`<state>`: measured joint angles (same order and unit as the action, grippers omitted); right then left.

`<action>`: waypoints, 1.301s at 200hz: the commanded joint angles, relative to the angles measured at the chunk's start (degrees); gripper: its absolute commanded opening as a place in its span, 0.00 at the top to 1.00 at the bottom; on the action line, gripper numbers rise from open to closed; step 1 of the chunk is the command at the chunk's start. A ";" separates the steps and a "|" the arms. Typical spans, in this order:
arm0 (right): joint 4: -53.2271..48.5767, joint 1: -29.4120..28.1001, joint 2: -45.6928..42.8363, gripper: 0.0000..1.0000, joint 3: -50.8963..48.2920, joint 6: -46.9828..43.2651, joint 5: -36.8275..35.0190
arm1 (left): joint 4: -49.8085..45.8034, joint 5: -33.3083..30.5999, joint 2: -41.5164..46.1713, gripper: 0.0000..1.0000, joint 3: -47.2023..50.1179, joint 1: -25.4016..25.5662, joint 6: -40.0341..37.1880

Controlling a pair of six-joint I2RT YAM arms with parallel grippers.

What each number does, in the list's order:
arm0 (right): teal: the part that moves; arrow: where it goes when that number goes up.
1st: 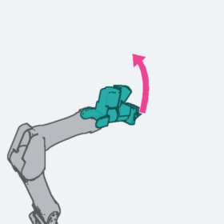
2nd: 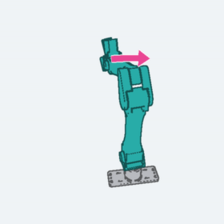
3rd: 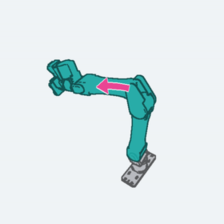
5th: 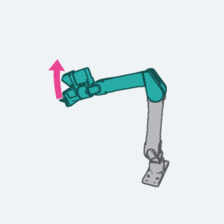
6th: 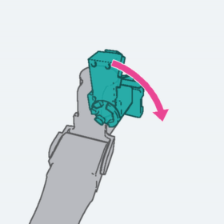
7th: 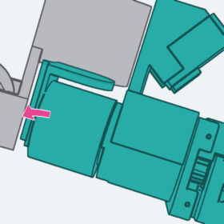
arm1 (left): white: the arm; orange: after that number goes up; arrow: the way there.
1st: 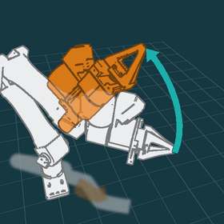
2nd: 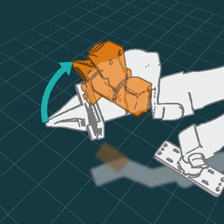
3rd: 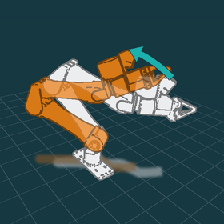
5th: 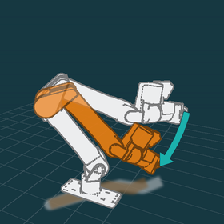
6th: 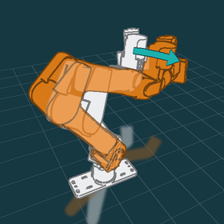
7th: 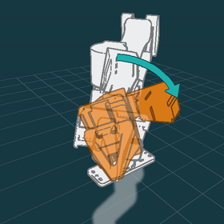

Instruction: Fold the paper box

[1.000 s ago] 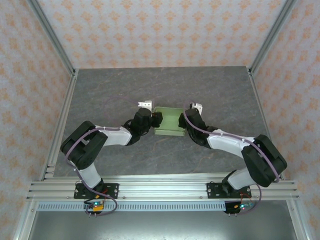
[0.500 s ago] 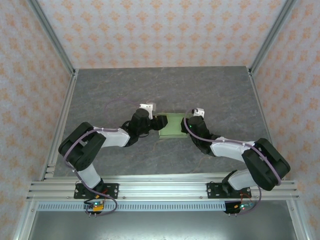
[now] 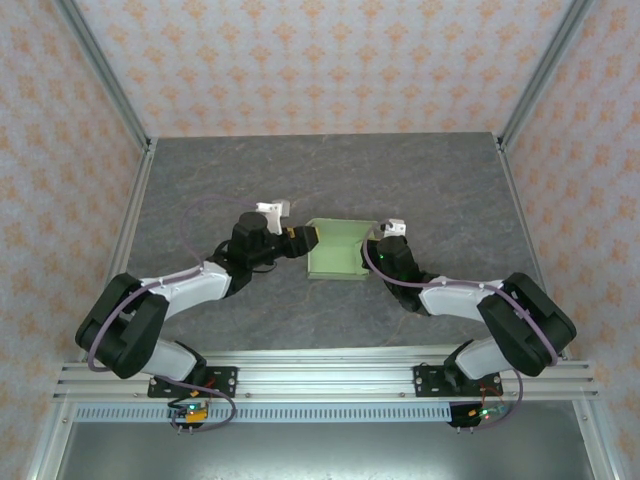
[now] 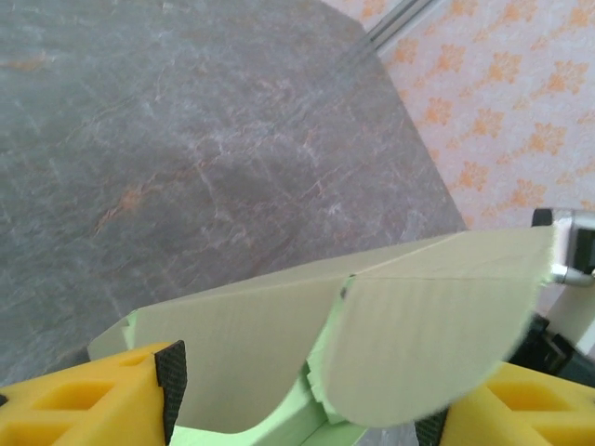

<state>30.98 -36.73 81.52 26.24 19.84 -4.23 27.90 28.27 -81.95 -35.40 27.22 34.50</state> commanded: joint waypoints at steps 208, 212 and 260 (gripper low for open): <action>-0.57 -0.45 2.87 0.80 3.36 -3.44 2.38 | -3.98 12.53 -10.79 0.46 -8.45 0.76 -6.98; -0.70 -0.45 2.84 0.80 3.41 -3.48 2.33 | -4.12 12.31 -11.04 0.46 -8.48 0.87 -7.14; -1.29 -0.45 1.89 0.81 2.10 -5.15 1.09 | -6.64 8.47 -16.24 0.47 -7.59 0.98 -11.36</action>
<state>30.22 -36.71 83.88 28.08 16.67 -3.01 22.92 38.22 -95.35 -42.39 27.40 27.51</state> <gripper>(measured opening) 0.196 0.530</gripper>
